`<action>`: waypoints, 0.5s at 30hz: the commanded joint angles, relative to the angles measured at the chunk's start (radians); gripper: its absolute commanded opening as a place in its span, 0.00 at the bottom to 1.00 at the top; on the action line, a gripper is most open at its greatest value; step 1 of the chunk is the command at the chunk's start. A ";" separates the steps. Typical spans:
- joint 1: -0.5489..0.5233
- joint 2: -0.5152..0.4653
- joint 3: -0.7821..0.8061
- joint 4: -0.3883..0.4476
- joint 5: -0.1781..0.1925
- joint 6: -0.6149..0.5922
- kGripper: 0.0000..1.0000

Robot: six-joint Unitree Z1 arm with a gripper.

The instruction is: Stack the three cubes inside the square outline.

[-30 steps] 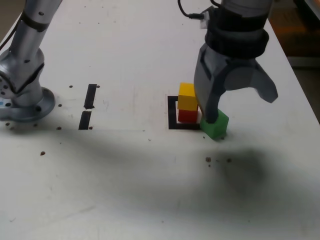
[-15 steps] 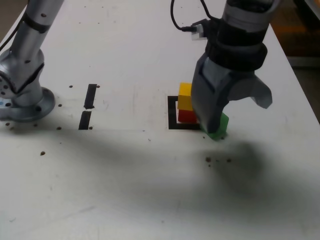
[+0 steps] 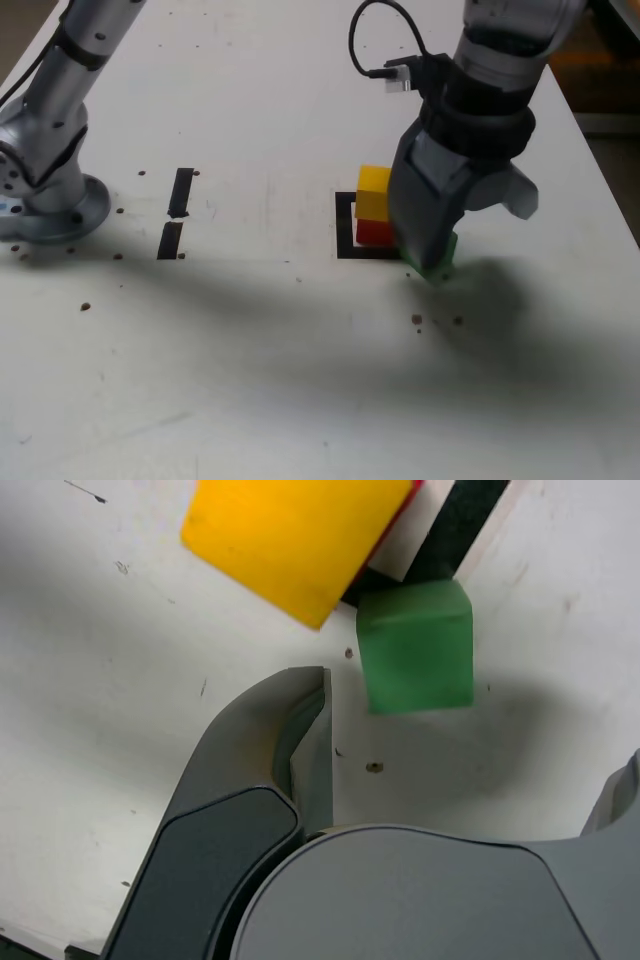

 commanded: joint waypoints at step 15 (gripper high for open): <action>0.017 0.024 0.014 -0.019 -0.070 0.003 0.99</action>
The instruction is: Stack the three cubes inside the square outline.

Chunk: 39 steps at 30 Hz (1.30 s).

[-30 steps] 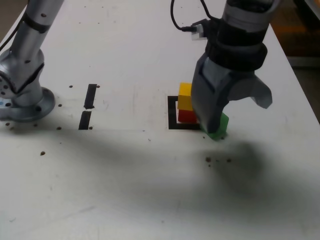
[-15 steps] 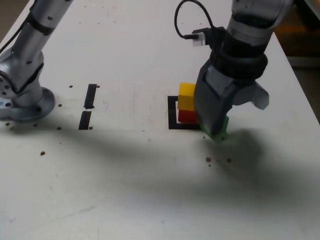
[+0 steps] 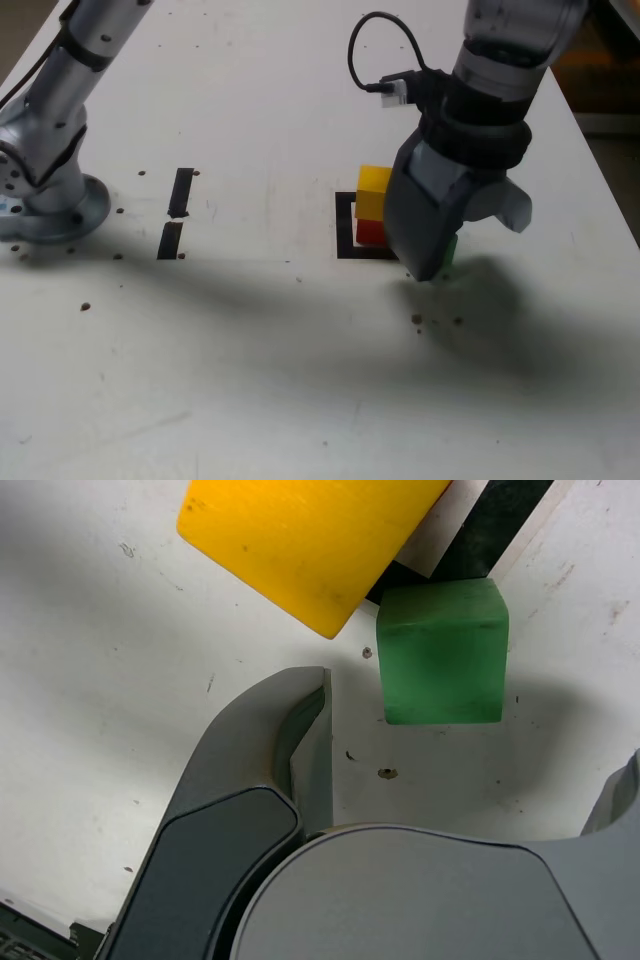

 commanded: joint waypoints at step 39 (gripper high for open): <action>0.049 0.069 0.003 -0.055 0.009 0.006 0.51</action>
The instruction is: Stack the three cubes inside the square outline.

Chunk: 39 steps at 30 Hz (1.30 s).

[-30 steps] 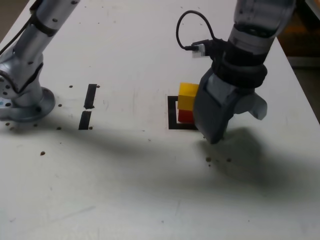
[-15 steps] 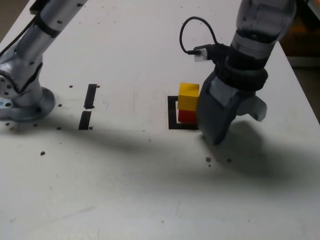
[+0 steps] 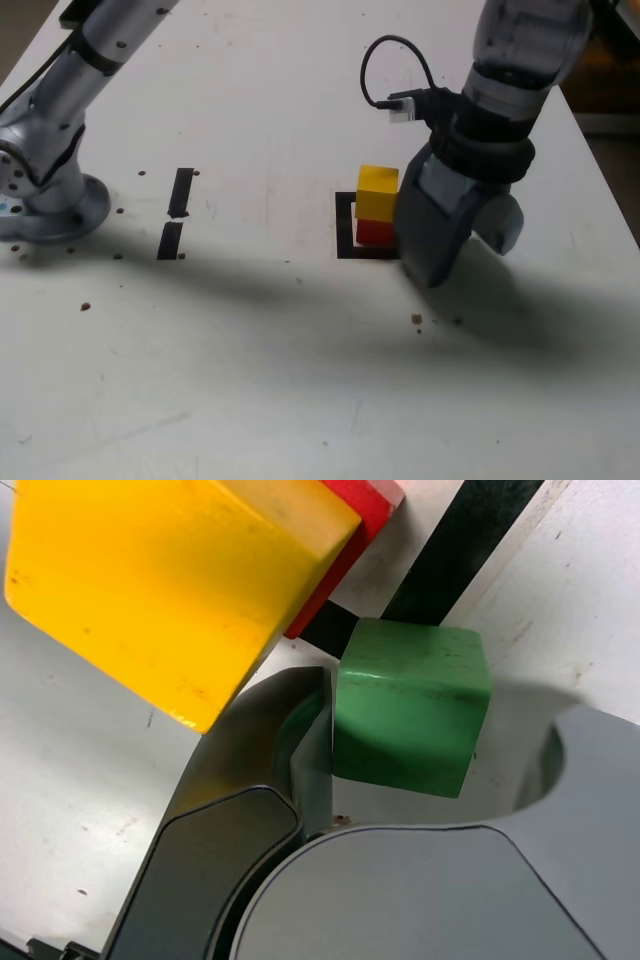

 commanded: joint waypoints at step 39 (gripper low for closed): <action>-0.062 -0.194 -0.217 0.213 0.110 0.369 0.08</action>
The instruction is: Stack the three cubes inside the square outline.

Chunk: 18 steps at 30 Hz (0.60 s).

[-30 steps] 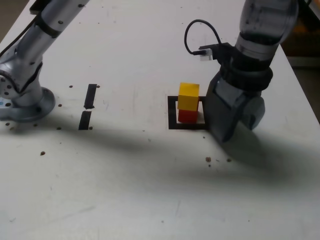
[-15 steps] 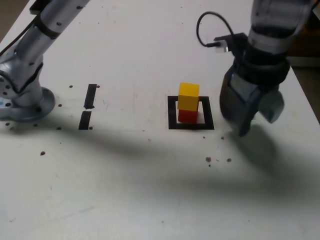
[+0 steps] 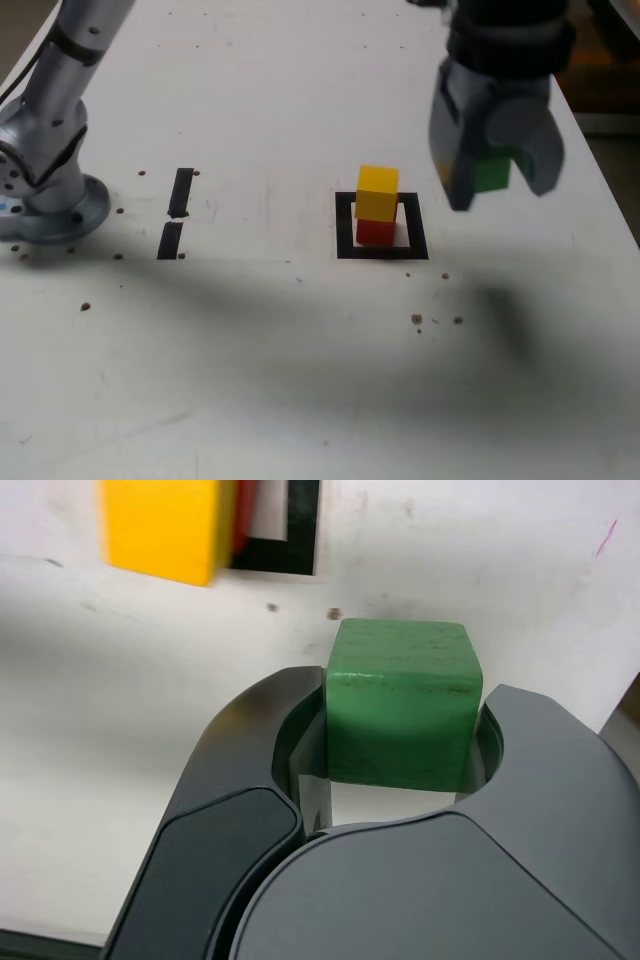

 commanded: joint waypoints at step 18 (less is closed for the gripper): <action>0.014 -0.293 0.466 -0.036 -0.079 0.271 0.08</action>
